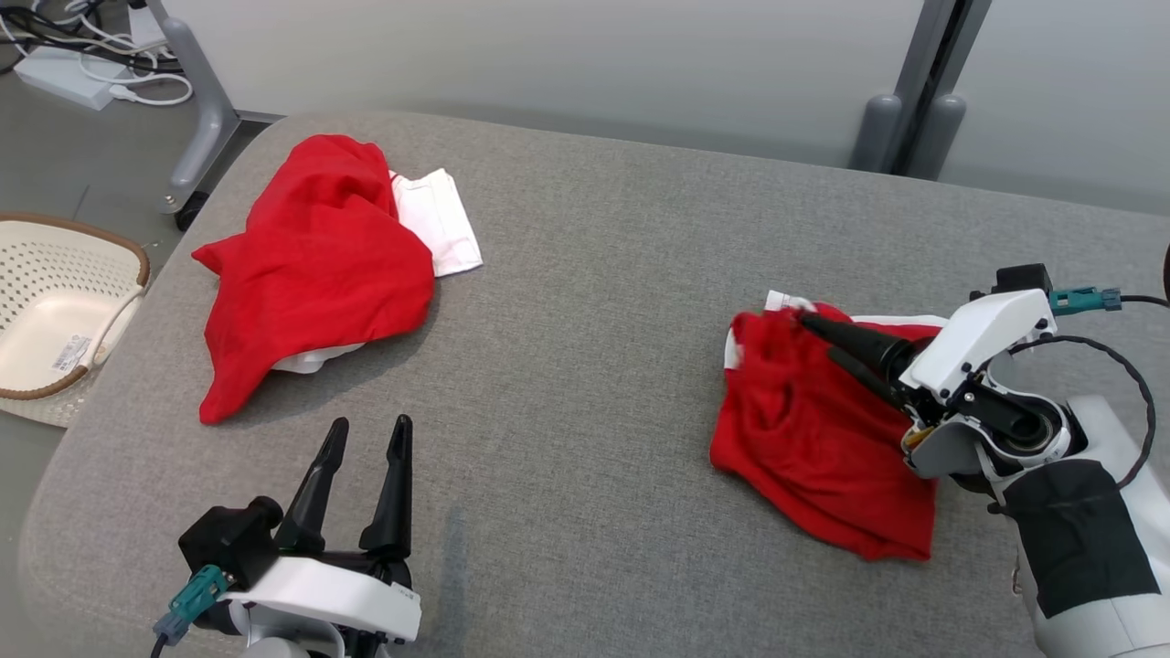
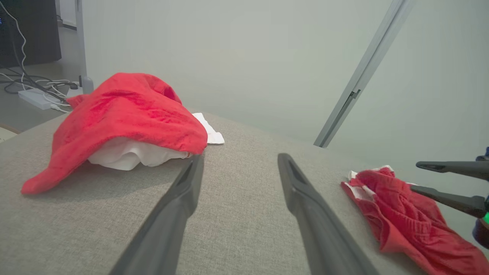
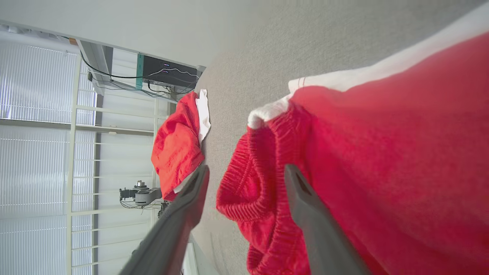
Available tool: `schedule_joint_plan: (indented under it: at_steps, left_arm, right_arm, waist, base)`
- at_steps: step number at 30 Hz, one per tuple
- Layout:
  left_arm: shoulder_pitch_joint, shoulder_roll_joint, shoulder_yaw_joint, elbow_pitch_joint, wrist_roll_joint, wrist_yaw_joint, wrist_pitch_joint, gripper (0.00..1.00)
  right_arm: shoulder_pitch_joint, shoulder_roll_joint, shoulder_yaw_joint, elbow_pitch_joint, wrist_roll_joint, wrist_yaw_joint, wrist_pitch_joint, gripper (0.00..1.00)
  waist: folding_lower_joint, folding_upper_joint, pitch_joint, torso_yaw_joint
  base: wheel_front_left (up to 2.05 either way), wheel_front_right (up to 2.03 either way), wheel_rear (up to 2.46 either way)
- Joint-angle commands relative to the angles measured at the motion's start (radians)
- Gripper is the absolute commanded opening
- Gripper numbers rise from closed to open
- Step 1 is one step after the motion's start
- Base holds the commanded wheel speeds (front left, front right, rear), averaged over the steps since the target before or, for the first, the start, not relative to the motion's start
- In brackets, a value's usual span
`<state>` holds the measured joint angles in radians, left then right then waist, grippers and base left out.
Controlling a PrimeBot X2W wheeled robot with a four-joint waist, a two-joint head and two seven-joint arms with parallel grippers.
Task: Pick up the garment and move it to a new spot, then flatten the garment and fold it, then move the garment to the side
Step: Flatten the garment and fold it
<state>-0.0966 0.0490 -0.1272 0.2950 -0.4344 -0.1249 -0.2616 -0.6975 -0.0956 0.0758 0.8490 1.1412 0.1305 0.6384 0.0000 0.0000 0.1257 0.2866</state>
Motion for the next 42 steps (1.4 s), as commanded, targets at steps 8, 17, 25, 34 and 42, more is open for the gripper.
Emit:
schedule_joint_plan:
  at_steps: [8, 17, 25, 34, 42]
  left_arm:
    - [-0.014, 0.004, 0.008, 0.001, 0.012, 0.002, -0.004, 1.0]
    - [0.004, 0.003, 0.018, 0.001, 0.026, 0.002, -0.004, 1.0]
    - [0.009, 0.003, 0.021, 0.0, 0.034, -0.001, -0.004, 1.0]
    - [-0.011, 0.003, 0.006, 0.0, 0.022, -0.003, -0.004, 1.0]
    - [-0.019, 0.004, -0.008, 0.009, 0.007, -0.004, -0.004, 1.0]
  right_arm:
    - [0.015, 0.004, -0.018, -0.087, 0.066, 0.001, -0.009, 1.0]
    - [0.111, -0.052, -0.009, -0.219, 0.071, 0.001, -0.043, 1.0]
    - [0.171, -0.141, 0.037, -0.223, -0.038, 0.001, -0.06, 1.0]
    - [0.084, -0.159, 0.09, -0.069, -0.152, 0.001, 0.081, 1.0]
    - [-0.033, -0.143, 0.088, 0.099, -0.203, 0.001, 0.21, 1.0]
  waist:
    - [0.0, 0.0, -0.017, -0.033]
    - [0.0, 0.0, -0.049, -0.074]
    - [0.0, 0.0, -0.058, -0.101]
    - [0.0, 0.0, -0.034, -0.097]
    - [0.0, 0.0, -0.014, -0.057]
  base:
    - [0.0, 0.0, 0.0]
    - [0.0, 0.0, 0.0]
    - [0.0, 0.0, 0.0]
    - [0.0, 0.0, 0.0]
    - [0.0, 0.0, 0.0]
